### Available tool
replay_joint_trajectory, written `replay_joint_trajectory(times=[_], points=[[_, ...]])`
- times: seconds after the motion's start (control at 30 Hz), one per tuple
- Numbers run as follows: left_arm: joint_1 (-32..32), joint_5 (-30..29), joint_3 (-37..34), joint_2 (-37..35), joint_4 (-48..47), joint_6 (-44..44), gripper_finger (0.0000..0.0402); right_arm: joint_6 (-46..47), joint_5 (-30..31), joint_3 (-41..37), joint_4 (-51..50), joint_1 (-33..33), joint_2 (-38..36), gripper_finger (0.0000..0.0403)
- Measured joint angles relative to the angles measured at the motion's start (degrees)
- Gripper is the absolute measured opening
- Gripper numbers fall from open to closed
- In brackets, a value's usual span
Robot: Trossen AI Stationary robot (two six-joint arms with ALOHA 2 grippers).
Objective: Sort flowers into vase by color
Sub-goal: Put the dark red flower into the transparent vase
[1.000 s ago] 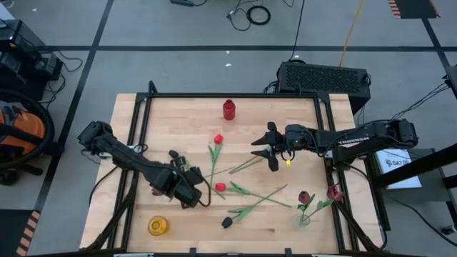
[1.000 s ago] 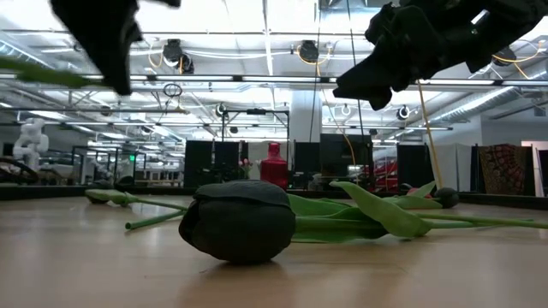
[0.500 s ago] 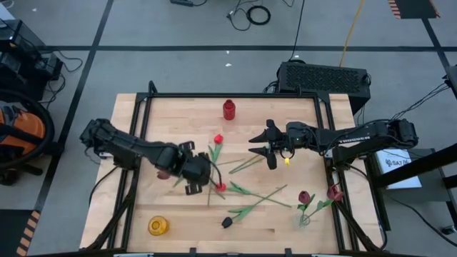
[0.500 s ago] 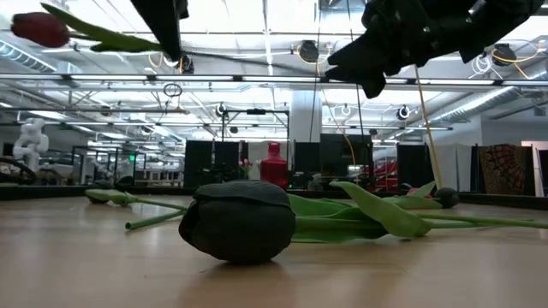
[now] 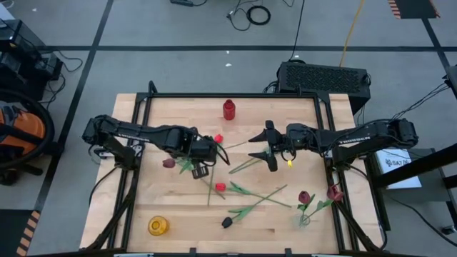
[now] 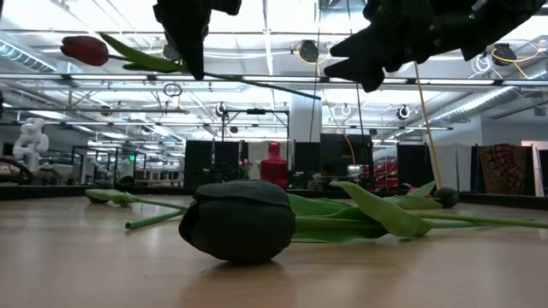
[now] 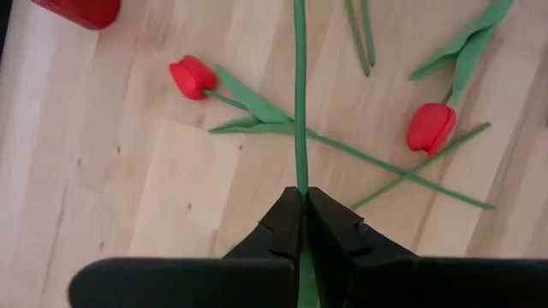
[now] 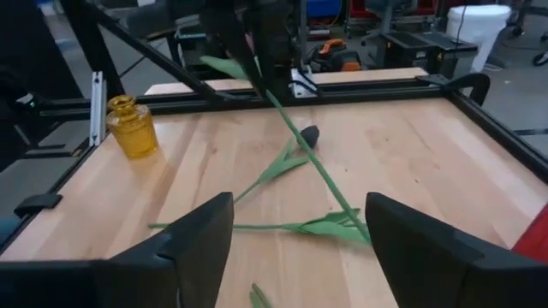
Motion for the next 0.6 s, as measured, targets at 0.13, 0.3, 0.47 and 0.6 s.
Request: replay_joint_trajectory(times=[0.13, 0.3, 0.47, 0.6], points=[[-0.1, 0.1, 0.0, 0.0, 4.8, 2.4, 0.0017, -0.7, 1.8, 0.0, -0.7, 0.0, 0.0, 0.0256], [-0.3, 0.2, 0.0, 0.0, 7.2, 4.2, 0.0017, -1.1, 2.9, 0.0, -1.2, 0.0, 0.0, 0.0248], [-0.2, -0.2, 0.0, 0.0, 9.1, 5.2, 0.0017, -1.9, 3.0, 0.0, -3.3, 0.0, 0.0, 0.0233], [-0.2, -0.3, 0.0, 0.0, 9.2, 5.8, 0.0017, -2.4, 3.0, 0.0, -3.1, 0.0, 0.0, 0.0203]])
